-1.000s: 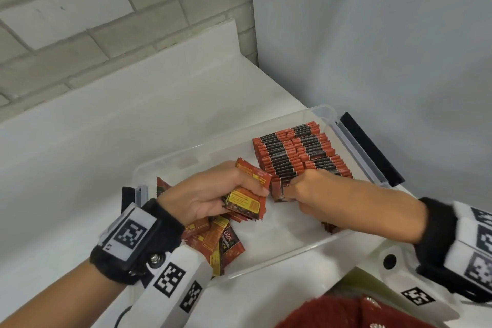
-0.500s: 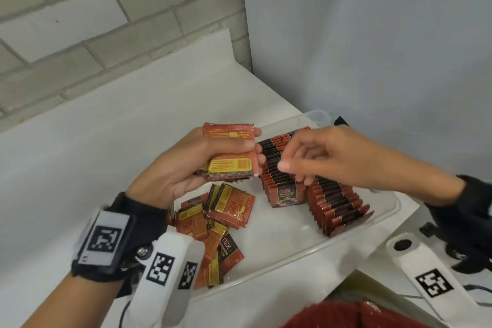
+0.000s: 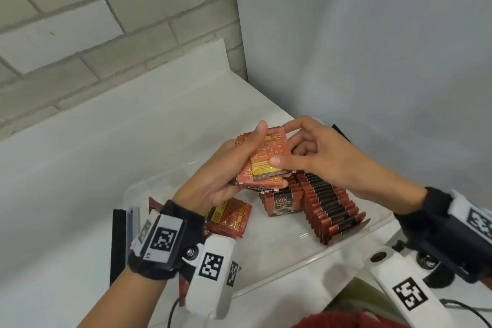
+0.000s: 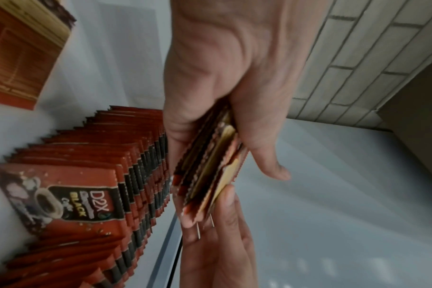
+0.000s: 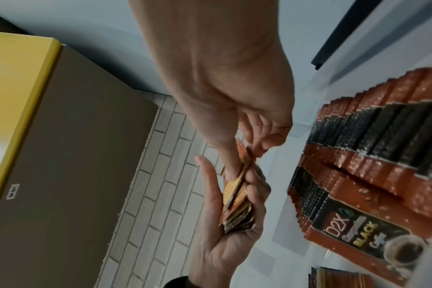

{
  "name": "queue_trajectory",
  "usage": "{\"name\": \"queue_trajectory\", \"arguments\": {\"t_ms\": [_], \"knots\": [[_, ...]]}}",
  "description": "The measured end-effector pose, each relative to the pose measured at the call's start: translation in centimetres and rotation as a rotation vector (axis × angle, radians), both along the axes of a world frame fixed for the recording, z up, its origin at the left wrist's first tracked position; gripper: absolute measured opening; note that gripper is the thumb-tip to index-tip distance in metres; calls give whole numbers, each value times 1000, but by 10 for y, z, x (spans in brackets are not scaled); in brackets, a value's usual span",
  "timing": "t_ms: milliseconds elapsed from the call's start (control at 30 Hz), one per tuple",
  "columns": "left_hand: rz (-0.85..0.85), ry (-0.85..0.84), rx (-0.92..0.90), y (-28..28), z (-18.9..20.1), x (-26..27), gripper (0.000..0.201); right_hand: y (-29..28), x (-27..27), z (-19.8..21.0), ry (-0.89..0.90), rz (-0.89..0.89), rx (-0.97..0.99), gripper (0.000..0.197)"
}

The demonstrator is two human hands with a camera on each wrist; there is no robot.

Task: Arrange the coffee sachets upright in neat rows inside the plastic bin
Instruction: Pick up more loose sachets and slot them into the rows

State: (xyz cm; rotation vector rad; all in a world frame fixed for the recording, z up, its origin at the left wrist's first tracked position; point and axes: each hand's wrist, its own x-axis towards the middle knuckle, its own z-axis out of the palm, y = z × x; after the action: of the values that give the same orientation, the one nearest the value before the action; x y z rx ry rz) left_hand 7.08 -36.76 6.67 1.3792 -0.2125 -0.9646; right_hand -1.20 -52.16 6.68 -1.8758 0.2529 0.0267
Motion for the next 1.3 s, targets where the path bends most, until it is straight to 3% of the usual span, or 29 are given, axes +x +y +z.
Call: {"name": "queue_trajectory", "arguments": {"t_ms": [133, 300, 433, 600, 700, 800, 933, 1033, 1167, 1300], "knots": [[-49, 54, 14, 1, -6, 3, 74, -4, -1, 1, -36, -20, 11, 50], [-109, 147, -17, 4, -9, 4, 73, -5, -7, 17, -259, -62, 44, 25], [-127, 226, -111, 5, -9, 5, 66, -6, -9, 17, -307, -17, -42, 13], [-138, 206, -214, 7, -10, 6, 42, -4, -14, 12, -338, 65, -178, 28], [-79, 168, -253, 6, -12, 8, 44, -8, -13, 13, -321, 70, -195, 39], [83, 118, -289, 6, -11, 10, 23, -13, -13, 16, -294, 40, -90, 42], [177, 82, -345, 6, -9, 10, 28, -9, -14, 19, -71, -86, 182, 18], [202, 70, -377, 5, -10, 10, 38, -3, -14, 16, 44, -79, 270, 44], [192, 61, -424, 4, -14, 10, 50, 2, -10, 10, 66, -70, 234, 43], [220, 46, -437, 4, -16, 11, 52, -1, -6, 13, 34, -101, 401, 28]]}}
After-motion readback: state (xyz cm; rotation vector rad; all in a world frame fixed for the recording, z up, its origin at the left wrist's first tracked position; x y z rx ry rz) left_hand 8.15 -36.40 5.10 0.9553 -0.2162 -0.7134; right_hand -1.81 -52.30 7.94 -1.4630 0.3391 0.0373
